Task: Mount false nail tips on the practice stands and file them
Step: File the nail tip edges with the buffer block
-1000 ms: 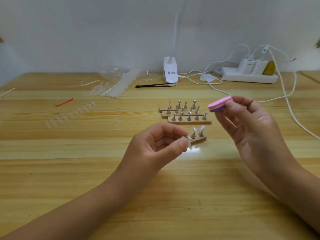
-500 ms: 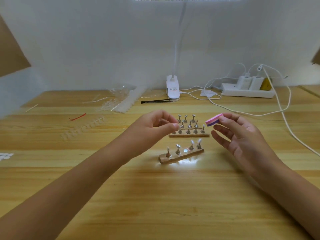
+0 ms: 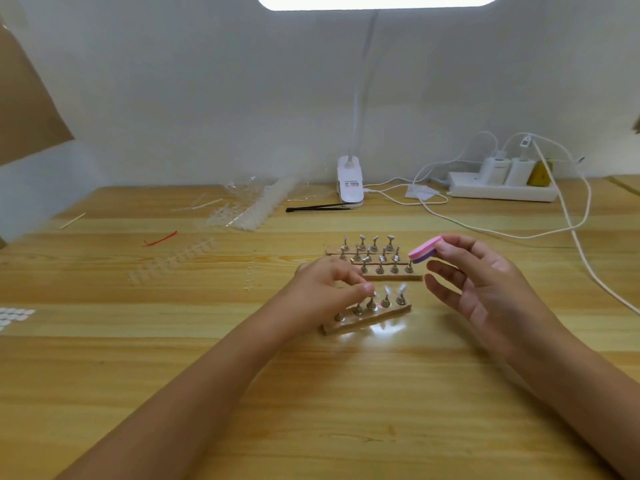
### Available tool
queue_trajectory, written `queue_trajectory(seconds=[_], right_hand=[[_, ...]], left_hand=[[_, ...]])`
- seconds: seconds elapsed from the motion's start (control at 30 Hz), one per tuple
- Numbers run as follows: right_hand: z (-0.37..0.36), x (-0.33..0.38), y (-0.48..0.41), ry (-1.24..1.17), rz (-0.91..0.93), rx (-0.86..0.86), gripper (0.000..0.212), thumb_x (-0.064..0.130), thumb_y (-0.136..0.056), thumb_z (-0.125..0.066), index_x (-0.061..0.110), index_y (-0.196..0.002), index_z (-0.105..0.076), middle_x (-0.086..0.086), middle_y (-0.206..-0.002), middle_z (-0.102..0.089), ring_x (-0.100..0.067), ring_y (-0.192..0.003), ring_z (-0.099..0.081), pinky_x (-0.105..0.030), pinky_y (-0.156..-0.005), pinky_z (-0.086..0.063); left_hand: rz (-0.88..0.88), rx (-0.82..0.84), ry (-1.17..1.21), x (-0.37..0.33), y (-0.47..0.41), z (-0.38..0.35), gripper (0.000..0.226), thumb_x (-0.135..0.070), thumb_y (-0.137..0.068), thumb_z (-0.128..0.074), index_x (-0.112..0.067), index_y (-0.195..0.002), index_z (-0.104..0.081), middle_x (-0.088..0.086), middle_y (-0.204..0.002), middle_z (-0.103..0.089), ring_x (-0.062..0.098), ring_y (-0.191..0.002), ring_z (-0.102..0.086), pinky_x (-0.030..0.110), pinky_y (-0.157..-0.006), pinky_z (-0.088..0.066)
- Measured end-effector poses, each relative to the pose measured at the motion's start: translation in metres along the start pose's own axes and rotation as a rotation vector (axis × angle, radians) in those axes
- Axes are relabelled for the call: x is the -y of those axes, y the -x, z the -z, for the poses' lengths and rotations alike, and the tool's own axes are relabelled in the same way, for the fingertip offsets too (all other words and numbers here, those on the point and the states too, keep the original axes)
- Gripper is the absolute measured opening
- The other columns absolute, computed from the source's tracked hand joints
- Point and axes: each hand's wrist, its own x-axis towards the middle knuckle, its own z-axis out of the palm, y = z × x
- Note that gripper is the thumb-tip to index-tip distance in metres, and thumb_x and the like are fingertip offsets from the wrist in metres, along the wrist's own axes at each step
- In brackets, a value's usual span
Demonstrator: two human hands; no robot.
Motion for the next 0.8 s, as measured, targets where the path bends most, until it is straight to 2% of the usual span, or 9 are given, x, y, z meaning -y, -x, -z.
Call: queue_trajectory(seconds=[0.17, 0.27, 0.37, 0.47, 0.53, 0.67, 0.8], right_hand=[[-0.002, 0.001, 0.001, 0.002, -0.007, 0.01, 0.03, 0.025, -0.069, -0.072, 0.018, -0.098, -0.066, 0.003, -0.083, -0.07, -0.007, -0.076, -0.066, -0.024, -0.064, -0.057], [-0.002, 0.0, 0.001, -0.004, -0.012, 0.022, 0.031, 0.024, -0.07, -0.071, 0.018, -0.099, -0.065, 0.003, -0.082, -0.07, -0.007, -0.075, -0.066, -0.024, -0.064, -0.058], [-0.003, -0.002, 0.001, -0.004, -0.011, 0.029, 0.03, 0.024, -0.071, -0.072, 0.018, -0.1, -0.066, 0.003, -0.083, -0.07, -0.007, -0.074, -0.066, -0.024, -0.064, -0.057], [-0.003, -0.003, 0.001, -0.004, -0.008, 0.032, 0.027, 0.023, -0.073, -0.071, 0.019, -0.099, -0.066, 0.003, -0.083, -0.071, -0.006, -0.074, -0.066, -0.024, -0.063, -0.057], [-0.003, -0.003, 0.0, -0.008, -0.012, 0.03, 0.025, 0.022, -0.074, -0.071, 0.019, -0.098, -0.066, 0.002, -0.083, -0.071, -0.007, -0.074, -0.067, -0.024, -0.063, -0.057], [-0.003, -0.003, 0.001, -0.019, -0.015, 0.044, 0.026, 0.023, -0.074, -0.071, 0.019, -0.099, -0.066, 0.003, -0.083, -0.071, -0.007, -0.074, -0.067, -0.024, -0.063, -0.057], [-0.003, -0.003, 0.002, -0.023, -0.017, 0.059, 0.025, 0.022, -0.074, -0.071, 0.018, -0.099, -0.065, 0.003, -0.082, -0.071, -0.007, -0.073, -0.067, -0.024, -0.063, -0.057]], left_hand=[[-0.016, -0.015, -0.066, 0.001, -0.003, -0.004, 0.016, -0.036, -0.091, -0.066, -0.037, -0.075, -0.07, -0.02, -0.112, -0.058, 0.018, -0.132, -0.041, 0.05, -0.112, -0.033], [-0.073, -0.097, -0.105, 0.002, -0.002, -0.008, 0.015, -0.046, -0.091, -0.062, -0.035, -0.087, -0.071, -0.02, -0.115, -0.056, 0.011, -0.13, -0.034, 0.043, -0.111, -0.032], [-0.224, -0.199, -0.28, 0.002, 0.003, -0.015, 0.037, -0.062, -0.078, -0.067, -0.035, -0.103, -0.07, -0.024, -0.121, -0.05, 0.005, -0.125, -0.027, 0.032, -0.105, -0.025], [-0.325, -0.199, -0.517, 0.002, 0.004, -0.025, 0.038, -0.059, -0.079, -0.069, -0.035, -0.108, -0.067, -0.021, -0.131, -0.046, 0.007, -0.131, -0.019, 0.033, -0.108, -0.013], [-0.339, -0.213, -0.567, 0.003, 0.003, -0.03, 0.032, -0.053, -0.083, -0.068, -0.033, -0.108, -0.066, -0.019, -0.133, -0.046, 0.007, -0.132, -0.016, 0.029, -0.106, -0.006], [-0.38, -0.281, -0.57, 0.002, 0.003, -0.034, 0.024, -0.046, -0.085, -0.067, -0.03, -0.103, -0.065, -0.018, -0.128, -0.051, 0.012, -0.133, -0.021, 0.029, -0.107, -0.002], [-0.453, -0.316, -0.6, -0.002, 0.007, -0.037, 0.018, -0.037, -0.086, -0.069, -0.025, -0.099, -0.067, -0.012, -0.113, -0.062, 0.02, -0.128, -0.039, 0.044, -0.113, -0.011]])
